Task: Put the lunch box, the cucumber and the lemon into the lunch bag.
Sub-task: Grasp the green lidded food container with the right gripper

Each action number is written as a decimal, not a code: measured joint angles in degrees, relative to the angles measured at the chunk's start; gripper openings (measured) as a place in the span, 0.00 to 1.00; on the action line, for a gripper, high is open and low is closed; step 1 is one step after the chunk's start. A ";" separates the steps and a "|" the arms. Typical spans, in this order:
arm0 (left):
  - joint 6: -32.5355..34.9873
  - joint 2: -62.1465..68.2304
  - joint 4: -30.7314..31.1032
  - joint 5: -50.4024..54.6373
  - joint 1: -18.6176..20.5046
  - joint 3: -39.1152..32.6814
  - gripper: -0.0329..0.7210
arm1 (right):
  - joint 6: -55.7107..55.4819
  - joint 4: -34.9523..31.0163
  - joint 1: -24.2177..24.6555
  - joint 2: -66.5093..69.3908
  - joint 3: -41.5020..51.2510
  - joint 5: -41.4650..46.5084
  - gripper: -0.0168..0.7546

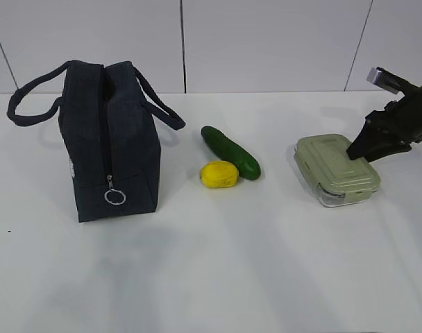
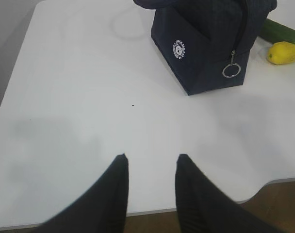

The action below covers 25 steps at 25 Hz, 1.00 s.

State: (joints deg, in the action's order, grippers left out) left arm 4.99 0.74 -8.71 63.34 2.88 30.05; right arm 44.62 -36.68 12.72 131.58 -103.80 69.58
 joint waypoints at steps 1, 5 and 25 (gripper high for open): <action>0.00 0.00 0.00 0.00 0.00 0.00 0.36 | -0.76 0.97 0.00 -0.16 0.00 0.00 0.48; 0.00 0.00 0.00 0.00 0.00 0.00 0.36 | -5.06 1.82 0.00 -0.20 0.00 0.00 0.48; 0.00 0.00 0.00 0.00 0.00 0.00 0.36 | -25.55 2.62 -1.76 -3.78 7.22 -0.16 0.48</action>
State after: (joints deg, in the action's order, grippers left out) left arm 4.99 0.74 -8.71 63.34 2.88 30.05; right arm 19.07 -34.05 10.97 127.80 -96.58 69.42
